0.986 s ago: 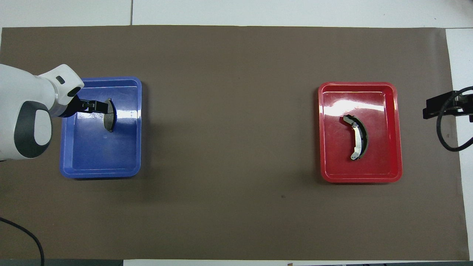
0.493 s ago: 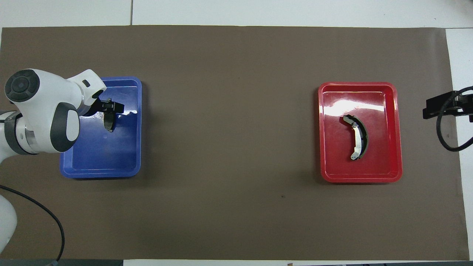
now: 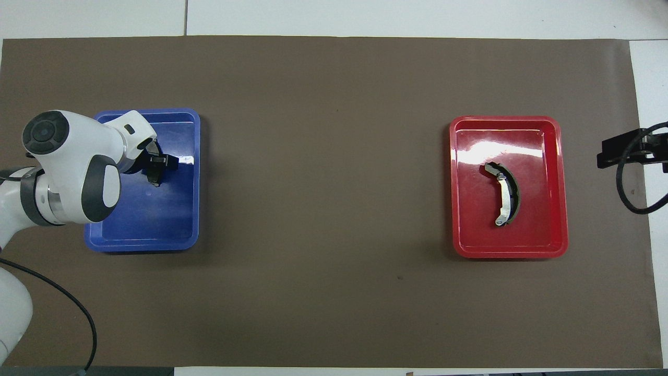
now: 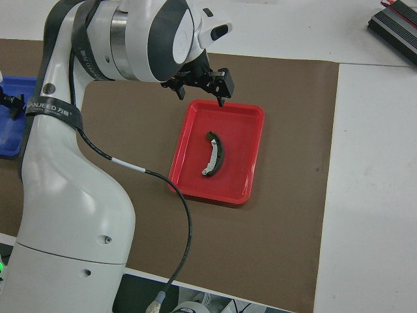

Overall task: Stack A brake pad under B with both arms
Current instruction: 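Carry the dark pad toward the table center while the right gripper reaches the curved pad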

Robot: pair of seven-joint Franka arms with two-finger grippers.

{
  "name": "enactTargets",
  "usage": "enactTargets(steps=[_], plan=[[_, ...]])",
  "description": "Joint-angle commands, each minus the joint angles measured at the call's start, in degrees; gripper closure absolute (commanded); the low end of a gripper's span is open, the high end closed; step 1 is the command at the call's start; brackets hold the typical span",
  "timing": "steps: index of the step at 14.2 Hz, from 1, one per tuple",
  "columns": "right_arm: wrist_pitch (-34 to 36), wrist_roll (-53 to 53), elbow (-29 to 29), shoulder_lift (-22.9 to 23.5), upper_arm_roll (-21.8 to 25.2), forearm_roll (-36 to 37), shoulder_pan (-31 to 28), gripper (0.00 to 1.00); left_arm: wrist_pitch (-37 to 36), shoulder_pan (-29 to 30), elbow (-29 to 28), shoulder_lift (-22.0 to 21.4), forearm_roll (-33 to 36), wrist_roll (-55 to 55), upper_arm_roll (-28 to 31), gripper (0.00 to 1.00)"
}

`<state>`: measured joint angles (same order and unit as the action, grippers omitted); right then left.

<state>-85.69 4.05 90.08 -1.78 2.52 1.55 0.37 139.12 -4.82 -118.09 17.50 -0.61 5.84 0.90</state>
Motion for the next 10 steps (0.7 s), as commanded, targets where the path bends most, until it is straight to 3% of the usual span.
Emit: enactTargets(steps=[1, 2, 4, 8, 10], plan=[[-1.1, -1.3, 1.8, -1.4, -0.3, -0.3, -0.8, 0.00, 1.4, 0.3, -1.2, -0.4, 0.4, 0.6, 0.2, 0.20], [-1.0, -1.3, 1.8, -1.4, -0.3, -0.3, -0.8, 0.00, 1.0, 0.3, -1.2, -0.5, 0.4, 0.7, 0.2, 0.42], [-1.0, -1.3, 1.8, -1.4, -0.3, -0.3, -0.8, 0.00, 0.7, 0.3, -1.4, -0.6, 0.4, 0.6, 0.2, 0.67], [-1.1, -1.2, 1.8, -1.5, -0.3, -0.3, -0.8, 0.00, 0.3, 0.3, -1.2, -1.2, 0.4, 0.7, 0.2, 0.78], [-1.1, -1.2, 1.8, -1.5, -0.3, -0.3, -0.8, 0.00, -3.5, 0.2, -0.1, -2.7, 0.4, 0.8, 0.2, 0.90]])
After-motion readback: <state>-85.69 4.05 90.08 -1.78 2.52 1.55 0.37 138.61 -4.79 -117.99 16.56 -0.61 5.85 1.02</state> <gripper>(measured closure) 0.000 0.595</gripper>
